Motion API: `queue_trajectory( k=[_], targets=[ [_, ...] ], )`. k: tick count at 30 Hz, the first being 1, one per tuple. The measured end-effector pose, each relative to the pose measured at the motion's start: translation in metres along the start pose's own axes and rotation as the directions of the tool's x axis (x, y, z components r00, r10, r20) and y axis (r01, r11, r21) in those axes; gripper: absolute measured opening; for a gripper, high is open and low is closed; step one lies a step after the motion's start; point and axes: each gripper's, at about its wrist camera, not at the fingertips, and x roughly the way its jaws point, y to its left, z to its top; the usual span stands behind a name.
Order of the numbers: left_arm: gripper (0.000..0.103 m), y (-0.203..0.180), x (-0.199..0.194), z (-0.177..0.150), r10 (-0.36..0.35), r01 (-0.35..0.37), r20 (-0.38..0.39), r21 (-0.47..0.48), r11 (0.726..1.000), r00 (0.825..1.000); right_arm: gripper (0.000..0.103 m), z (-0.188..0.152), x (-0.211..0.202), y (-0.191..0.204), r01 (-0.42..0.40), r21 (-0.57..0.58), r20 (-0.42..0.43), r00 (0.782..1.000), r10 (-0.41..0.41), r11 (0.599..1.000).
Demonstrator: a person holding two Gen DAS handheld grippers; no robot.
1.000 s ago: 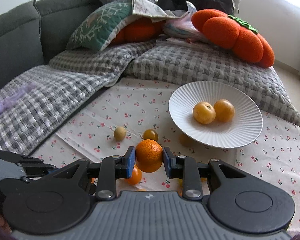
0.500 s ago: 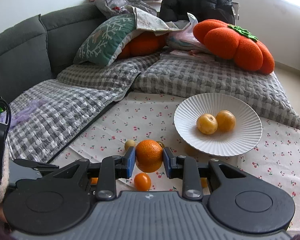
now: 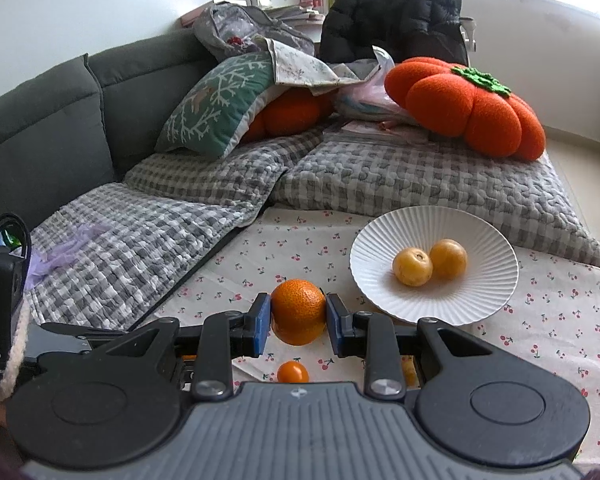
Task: Organize fruits
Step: 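Carry both held mandarins up and over to the white plate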
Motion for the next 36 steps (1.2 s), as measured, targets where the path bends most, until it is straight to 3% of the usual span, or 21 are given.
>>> queue_trajectory(
  k=[7, 23, 32, 36],
  targets=[
    [0.026, -0.004, -0.003, 0.001, -0.005, 0.003, 0.042, 0.052, 0.999, 0.999, 0.027, -0.001, -0.011, 0.01, -0.018, -0.114, 0.064, 0.998, 0.025, 0.993],
    [0.026, -0.026, -0.01, 0.01, -0.019, 0.006, 0.102, 0.129, 0.992, 0.995, 0.027, 0.001, -0.016, 0.003, -0.024, -0.114, 0.068, 0.997, 0.032, 0.993],
    [0.026, -0.041, 0.005, 0.044, -0.027, 0.011, 0.099, 0.151, 0.988, 0.995, 0.027, 0.027, -0.019, -0.056, 0.026, 0.073, 0.086, 0.996, -0.032, 0.997],
    [0.026, -0.06, 0.026, 0.059, -0.049, 0.036, 0.071, 0.174, 0.984, 0.996, 0.027, 0.032, -0.006, -0.087, 0.065, 0.155, 0.054, 0.996, -0.074, 0.986]
  ],
)
